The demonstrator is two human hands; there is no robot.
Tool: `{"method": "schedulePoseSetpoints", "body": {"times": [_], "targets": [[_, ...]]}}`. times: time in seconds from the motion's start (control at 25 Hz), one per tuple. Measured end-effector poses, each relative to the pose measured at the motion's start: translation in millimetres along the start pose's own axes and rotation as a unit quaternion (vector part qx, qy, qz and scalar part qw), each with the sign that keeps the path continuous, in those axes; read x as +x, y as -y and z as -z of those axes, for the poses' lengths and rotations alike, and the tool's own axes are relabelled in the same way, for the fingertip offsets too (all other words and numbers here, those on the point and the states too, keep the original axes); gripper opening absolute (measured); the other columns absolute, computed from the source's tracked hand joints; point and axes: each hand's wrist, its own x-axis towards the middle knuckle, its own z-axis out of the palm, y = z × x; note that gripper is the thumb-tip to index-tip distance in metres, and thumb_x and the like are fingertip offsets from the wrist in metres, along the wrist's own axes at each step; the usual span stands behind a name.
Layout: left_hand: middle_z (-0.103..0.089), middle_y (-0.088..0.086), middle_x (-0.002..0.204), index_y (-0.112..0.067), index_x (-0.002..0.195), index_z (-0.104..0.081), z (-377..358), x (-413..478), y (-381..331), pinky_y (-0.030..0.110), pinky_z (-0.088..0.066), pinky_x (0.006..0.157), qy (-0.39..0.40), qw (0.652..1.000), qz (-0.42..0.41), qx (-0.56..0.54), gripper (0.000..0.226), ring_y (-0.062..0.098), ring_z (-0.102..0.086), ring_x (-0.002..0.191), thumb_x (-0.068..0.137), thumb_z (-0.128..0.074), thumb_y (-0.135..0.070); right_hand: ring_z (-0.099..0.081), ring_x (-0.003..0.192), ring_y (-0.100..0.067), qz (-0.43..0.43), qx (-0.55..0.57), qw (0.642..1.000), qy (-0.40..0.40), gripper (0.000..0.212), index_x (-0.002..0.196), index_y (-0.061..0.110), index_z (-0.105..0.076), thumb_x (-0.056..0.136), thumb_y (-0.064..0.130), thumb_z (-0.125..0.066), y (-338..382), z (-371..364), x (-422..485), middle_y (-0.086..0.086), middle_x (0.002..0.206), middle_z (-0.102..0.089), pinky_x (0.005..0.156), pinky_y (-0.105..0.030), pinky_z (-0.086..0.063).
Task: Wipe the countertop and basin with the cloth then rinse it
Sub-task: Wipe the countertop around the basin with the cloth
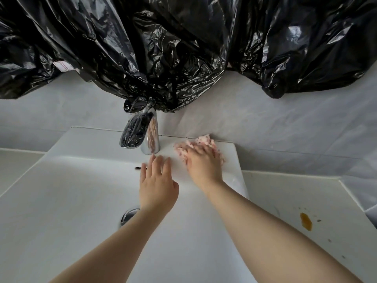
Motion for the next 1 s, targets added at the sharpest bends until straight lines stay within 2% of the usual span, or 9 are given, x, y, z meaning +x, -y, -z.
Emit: {"method": "schedulePoseSetpoints", "body": {"times": [0.12,0.24,0.36,0.48,0.6,0.68,0.8,0.92,1.0], "targets": [[-0.040,0.008,0.142,-0.010,0.135,-0.042,16.8,-7.4,-23.3,0.045,-0.013,0.114,0.070,0.997,-0.023,-0.022,0.055,0.026,-0.022,0.141,0.082,-0.055,-0.011,-0.042,0.130,-0.023,-0.025,0.017,0.999,0.029,0.040,0.132,0.021,-0.052,0.093,0.015,-0.044,-22.9,15.0,-11.7,-0.007,0.138,-0.050,0.106,-0.034,-0.034],[-0.023,-0.003,0.152,-0.021,0.144,-0.025,27.4,-19.5,-52.4,0.036,0.001,0.115,0.080,0.993,-0.074,-0.045,0.051,0.017,-0.001,0.144,0.095,-0.038,-0.021,-0.060,0.103,-0.025,-0.062,0.108,0.992,-0.029,0.028,0.111,0.018,-0.067,0.092,0.014,-0.046,-44.0,42.5,-40.8,-0.008,0.113,-0.065,0.084,-0.033,-0.051],[-0.025,-0.004,0.151,-0.023,0.143,-0.028,35.2,-30.7,-94.8,0.034,-0.002,0.115,0.079,0.989,-0.107,-0.072,0.048,0.016,-0.003,0.144,0.096,-0.037,-0.024,-0.063,0.086,-0.024,-0.116,0.213,0.967,-0.078,0.027,0.108,0.012,-0.068,0.095,0.012,-0.045,-78.4,72.9,-76.1,-0.009,0.107,-0.066,0.070,-0.020,-0.044],[-0.030,-0.004,0.149,-0.022,0.141,-0.033,29.6,-40.8,-146.7,0.031,-0.005,0.114,0.079,0.981,-0.159,-0.082,0.047,0.016,-0.008,0.144,0.095,-0.039,-0.022,-0.058,0.079,-0.021,-0.154,0.249,0.950,-0.109,0.028,0.112,0.013,-0.066,0.096,0.013,-0.044,-125.2,96.7,-106.3,-0.010,0.103,-0.069,0.061,-0.017,-0.034],[-0.036,-0.001,0.147,-0.017,0.139,-0.038,13.7,-53.2,-202.0,0.026,-0.009,0.111,0.094,0.976,-0.181,-0.079,0.046,0.016,-0.017,0.142,0.093,-0.042,-0.021,-0.059,0.076,-0.023,-0.176,0.270,0.940,-0.107,0.027,0.112,0.011,-0.066,0.097,0.014,-0.044,-174.4,109.7,-134.7,-0.012,0.102,-0.069,0.053,-0.013,-0.033],[-0.038,0.000,0.145,-0.017,0.137,-0.040,-1.7,-62.9,-229.2,0.026,-0.014,0.110,0.113,0.975,-0.172,-0.082,0.044,0.017,-0.021,0.141,0.093,-0.043,-0.021,-0.060,0.081,-0.025,-0.182,0.274,0.940,-0.096,0.027,0.114,0.013,-0.065,0.097,0.016,-0.044,-206.1,110.1,-151.9,-0.012,0.106,-0.068,0.058,-0.017,-0.036],[-0.034,-0.003,0.147,-0.019,0.139,-0.035,-34.4,-79.4,-252.7,0.030,-0.018,0.111,0.173,0.976,-0.115,-0.061,0.047,0.016,-0.019,0.140,0.094,-0.042,-0.028,-0.058,0.106,-0.032,-0.201,0.246,0.945,-0.070,0.031,0.122,0.016,-0.061,0.096,0.015,-0.045,-253.1,104.3,-172.8,-0.014,0.120,-0.063,0.082,-0.030,-0.042],[-0.019,-0.004,0.155,-0.022,0.145,-0.022,-69.3,-91.1,-253.9,0.035,-0.009,0.114,0.223,0.973,-0.062,-0.002,0.054,0.016,-0.007,0.144,0.096,-0.035,-0.038,-0.052,0.119,-0.032,-0.205,0.233,0.948,-0.074,0.032,0.124,0.016,-0.060,0.095,0.012,-0.046,-293.8,90.2,-187.8,-0.009,0.132,-0.056,0.093,-0.032,-0.041],[-0.007,-0.003,0.157,-0.024,0.148,-0.014,-92.1,-94.1,-247.0,0.039,-0.004,0.115,0.223,0.973,-0.040,0.040,0.059,0.018,0.001,0.144,0.095,-0.026,-0.048,-0.049,0.122,-0.032,-0.194,0.205,0.955,-0.094,0.033,0.126,0.016,-0.058,0.094,0.012,-0.047,-319.7,75.7,-192.8,-0.010,0.132,-0.054,0.096,-0.034,-0.039]]}}
